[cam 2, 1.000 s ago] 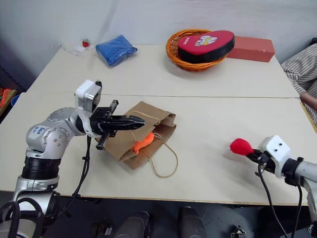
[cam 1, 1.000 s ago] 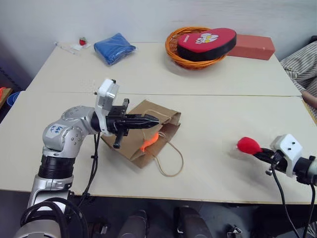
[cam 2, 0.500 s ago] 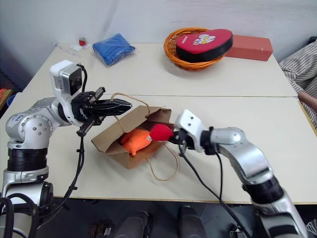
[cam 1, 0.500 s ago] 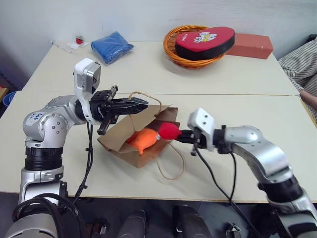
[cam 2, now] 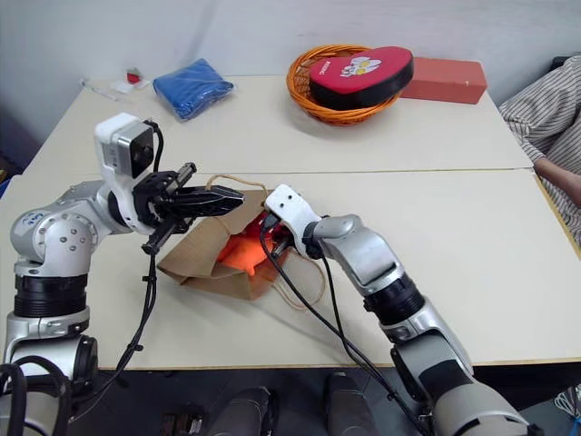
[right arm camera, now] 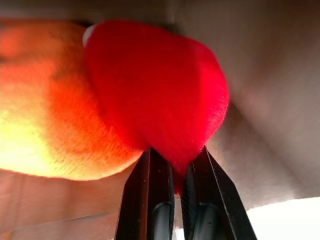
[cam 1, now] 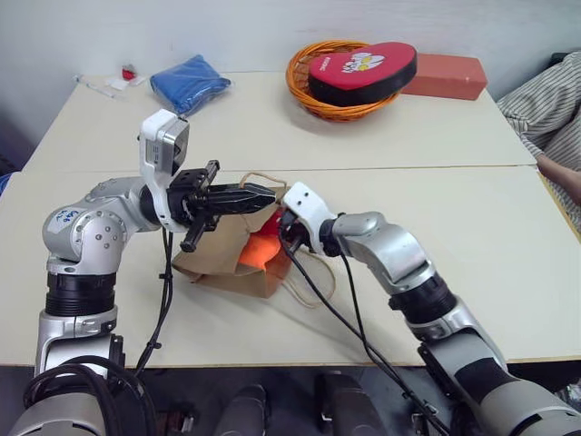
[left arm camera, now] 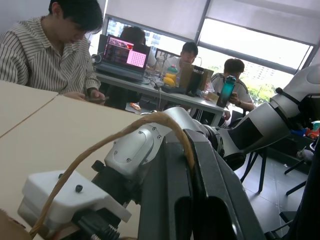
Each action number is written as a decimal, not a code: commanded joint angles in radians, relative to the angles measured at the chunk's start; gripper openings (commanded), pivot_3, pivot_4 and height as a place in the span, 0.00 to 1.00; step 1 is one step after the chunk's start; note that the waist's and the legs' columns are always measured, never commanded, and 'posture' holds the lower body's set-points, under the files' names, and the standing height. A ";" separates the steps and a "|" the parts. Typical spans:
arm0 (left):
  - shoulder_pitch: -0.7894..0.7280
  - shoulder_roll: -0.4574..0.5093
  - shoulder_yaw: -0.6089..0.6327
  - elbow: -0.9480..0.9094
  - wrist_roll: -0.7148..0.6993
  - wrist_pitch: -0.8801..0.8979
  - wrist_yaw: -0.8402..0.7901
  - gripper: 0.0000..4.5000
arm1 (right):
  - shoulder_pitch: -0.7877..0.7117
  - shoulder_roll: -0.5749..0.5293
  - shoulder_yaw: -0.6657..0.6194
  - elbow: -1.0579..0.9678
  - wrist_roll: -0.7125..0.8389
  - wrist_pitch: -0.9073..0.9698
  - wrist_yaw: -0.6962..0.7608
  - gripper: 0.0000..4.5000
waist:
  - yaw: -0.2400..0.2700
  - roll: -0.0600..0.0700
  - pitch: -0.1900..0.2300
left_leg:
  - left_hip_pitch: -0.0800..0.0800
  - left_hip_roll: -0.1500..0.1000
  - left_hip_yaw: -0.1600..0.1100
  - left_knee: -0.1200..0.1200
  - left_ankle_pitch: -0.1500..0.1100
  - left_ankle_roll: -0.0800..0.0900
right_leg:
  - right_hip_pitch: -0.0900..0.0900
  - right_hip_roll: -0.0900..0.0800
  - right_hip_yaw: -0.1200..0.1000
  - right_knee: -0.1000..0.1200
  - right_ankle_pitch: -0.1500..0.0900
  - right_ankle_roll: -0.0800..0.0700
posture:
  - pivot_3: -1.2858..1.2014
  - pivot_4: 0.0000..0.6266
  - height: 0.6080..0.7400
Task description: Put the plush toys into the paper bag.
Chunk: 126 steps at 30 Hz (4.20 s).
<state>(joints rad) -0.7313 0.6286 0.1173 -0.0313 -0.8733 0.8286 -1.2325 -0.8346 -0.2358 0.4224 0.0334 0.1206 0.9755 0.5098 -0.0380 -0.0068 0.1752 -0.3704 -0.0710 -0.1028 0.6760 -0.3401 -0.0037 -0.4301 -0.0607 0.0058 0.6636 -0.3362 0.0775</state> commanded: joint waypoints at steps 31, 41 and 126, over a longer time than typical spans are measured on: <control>0.033 0.018 0.053 -0.077 -0.043 0.003 0.041 0.00 | 0.347 -0.367 -0.476 -0.172 0.843 0.639 0.097 0.99 | 0.010 -0.001 -0.001 | 0.000 0.000 0.001 0.000 -0.001 0.001 | 0.002 0.000 0.001 -0.001 0.000 0.000 | 0.52 0.24 1.00; 0.037 0.017 0.071 -0.072 -0.060 0.001 0.063 0.00 | 0.346 -0.200 -0.527 -0.010 1.356 0.639 -0.429 0.99 | 0.006 -0.004 -0.002 | 0.001 0.001 0.001 0.001 -0.001 0.001 | 0.003 0.000 0.001 -0.001 0.000 0.000 | 0.52 0.24 1.00; 0.603 -0.076 0.096 -0.486 0.138 -0.284 0.442 1.00 | 0.532 -0.388 -0.231 -0.346 0.246 -0.701 0.305 0.06 | 0.053 -0.002 -0.001 | -0.001 0.000 0.003 0.005 -0.004 0.007 | 0.005 0.000 0.003 -0.006 0.003 0.004 | 0.52 0.24 1.00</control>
<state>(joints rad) -0.1361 0.5569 0.2200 -0.4725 -0.7585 0.5773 -0.8141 -0.2937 -0.6396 0.1842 -0.3048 0.3979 0.3243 0.8228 0.0147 -0.0090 0.1740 -0.3712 -0.0709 -0.1003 0.6813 -0.3443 0.0029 -0.4252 -0.0609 0.0082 0.6580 -0.3335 0.0815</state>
